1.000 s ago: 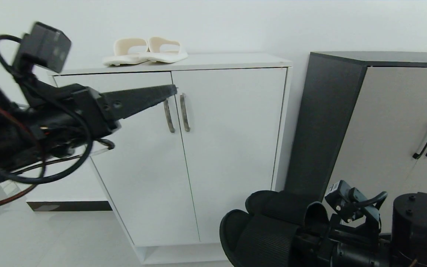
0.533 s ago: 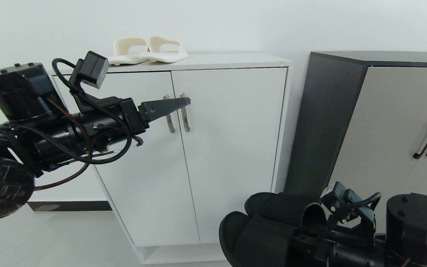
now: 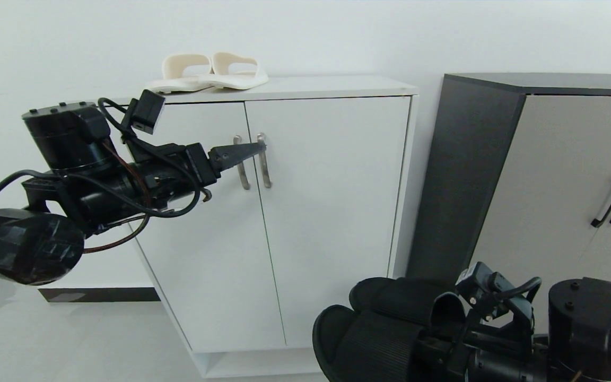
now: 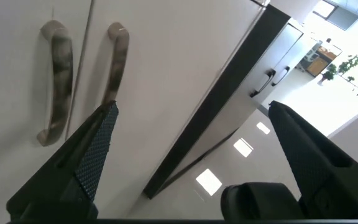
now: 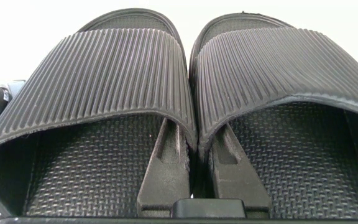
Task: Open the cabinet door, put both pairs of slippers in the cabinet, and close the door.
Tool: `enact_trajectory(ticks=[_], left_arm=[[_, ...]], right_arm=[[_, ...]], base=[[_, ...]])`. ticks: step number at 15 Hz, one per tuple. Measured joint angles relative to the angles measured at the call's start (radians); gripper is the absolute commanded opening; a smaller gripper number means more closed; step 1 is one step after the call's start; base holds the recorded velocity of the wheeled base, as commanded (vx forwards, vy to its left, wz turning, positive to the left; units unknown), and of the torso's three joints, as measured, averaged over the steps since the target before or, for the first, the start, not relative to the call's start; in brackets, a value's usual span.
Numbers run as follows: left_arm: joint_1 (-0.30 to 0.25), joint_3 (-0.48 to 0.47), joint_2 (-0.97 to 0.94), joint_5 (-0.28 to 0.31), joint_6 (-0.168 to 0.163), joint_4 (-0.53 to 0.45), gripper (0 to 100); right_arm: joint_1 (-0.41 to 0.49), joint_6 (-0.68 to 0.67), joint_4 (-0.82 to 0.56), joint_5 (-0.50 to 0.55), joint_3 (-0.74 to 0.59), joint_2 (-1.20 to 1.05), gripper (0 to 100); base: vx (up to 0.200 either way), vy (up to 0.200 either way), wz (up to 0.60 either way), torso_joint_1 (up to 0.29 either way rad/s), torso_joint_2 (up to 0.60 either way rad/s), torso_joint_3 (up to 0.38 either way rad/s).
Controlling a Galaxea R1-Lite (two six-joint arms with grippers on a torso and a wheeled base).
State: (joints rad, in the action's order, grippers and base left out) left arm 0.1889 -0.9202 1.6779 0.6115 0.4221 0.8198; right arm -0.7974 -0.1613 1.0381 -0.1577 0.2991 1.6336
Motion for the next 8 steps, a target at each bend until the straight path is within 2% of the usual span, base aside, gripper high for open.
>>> enact_trajectory(ticks=[8], left_arm=[[0.001, -0.095, 0.114, -0.003, -0.002, 0.001, 100]], right_arm=[[-0.001, 0.000, 0.000, 0.000, -0.001, 0.005, 0]], base=[[0.000, 0.000, 0.00, 0.000, 0.00, 0.000]])
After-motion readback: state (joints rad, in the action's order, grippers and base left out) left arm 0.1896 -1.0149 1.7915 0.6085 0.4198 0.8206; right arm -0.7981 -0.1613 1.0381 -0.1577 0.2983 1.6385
